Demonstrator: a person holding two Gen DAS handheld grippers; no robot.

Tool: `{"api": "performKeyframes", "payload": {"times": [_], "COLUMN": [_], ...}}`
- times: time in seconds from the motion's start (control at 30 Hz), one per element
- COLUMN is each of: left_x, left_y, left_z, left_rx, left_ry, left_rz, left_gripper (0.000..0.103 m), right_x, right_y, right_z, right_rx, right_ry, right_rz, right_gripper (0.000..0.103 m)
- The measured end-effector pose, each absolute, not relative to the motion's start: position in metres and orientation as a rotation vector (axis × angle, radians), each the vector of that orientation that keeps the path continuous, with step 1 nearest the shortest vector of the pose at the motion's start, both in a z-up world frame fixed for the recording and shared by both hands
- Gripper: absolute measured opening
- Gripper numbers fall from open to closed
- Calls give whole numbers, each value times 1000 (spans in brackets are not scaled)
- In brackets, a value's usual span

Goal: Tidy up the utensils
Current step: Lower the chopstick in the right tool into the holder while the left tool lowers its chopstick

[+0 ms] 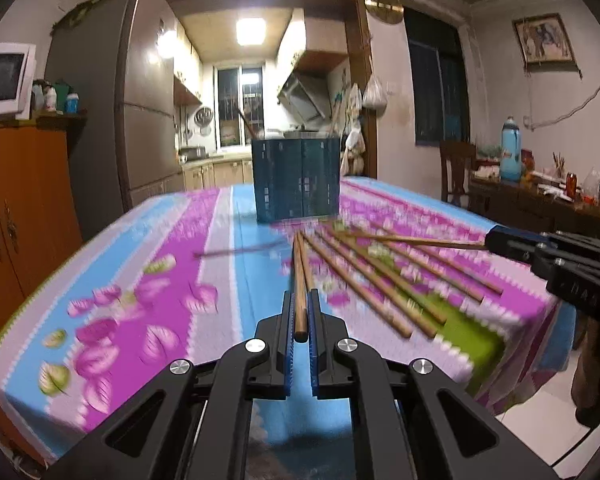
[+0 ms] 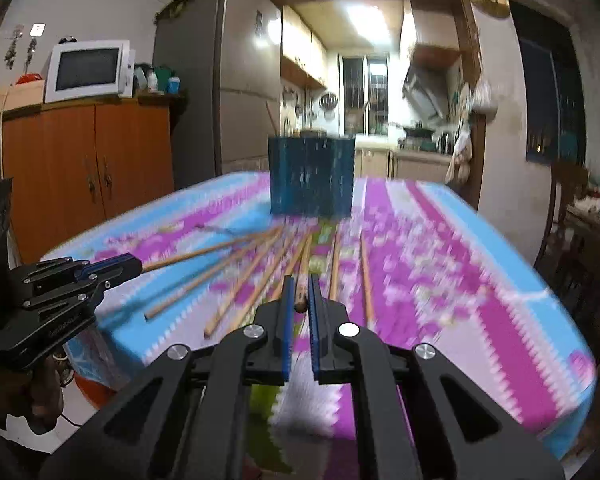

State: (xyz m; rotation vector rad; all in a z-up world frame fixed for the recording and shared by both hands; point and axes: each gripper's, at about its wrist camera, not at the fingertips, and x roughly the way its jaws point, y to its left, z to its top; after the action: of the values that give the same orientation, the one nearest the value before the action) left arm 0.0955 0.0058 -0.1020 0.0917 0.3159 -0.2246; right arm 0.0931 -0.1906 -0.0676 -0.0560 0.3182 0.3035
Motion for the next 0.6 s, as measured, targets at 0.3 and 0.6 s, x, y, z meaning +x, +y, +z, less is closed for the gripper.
{"api": "performKeyframes", "payload": {"times": [0.3,0.6], "left_x": [85,120], "left_y": [11,12], "left_z": [-36,25], "left_rx": [119,103], "left_ry": [147,111], "left_rz": [-229,-266], "left_gripper": [8,8], "right_x": [88,124], "right_y": [-195,-200], "right_z": [-5,44], "right_rx": [-125,-113], "right_ry": [183,169], "right_rz": [338,399], "right_gripper": [5,5]}}
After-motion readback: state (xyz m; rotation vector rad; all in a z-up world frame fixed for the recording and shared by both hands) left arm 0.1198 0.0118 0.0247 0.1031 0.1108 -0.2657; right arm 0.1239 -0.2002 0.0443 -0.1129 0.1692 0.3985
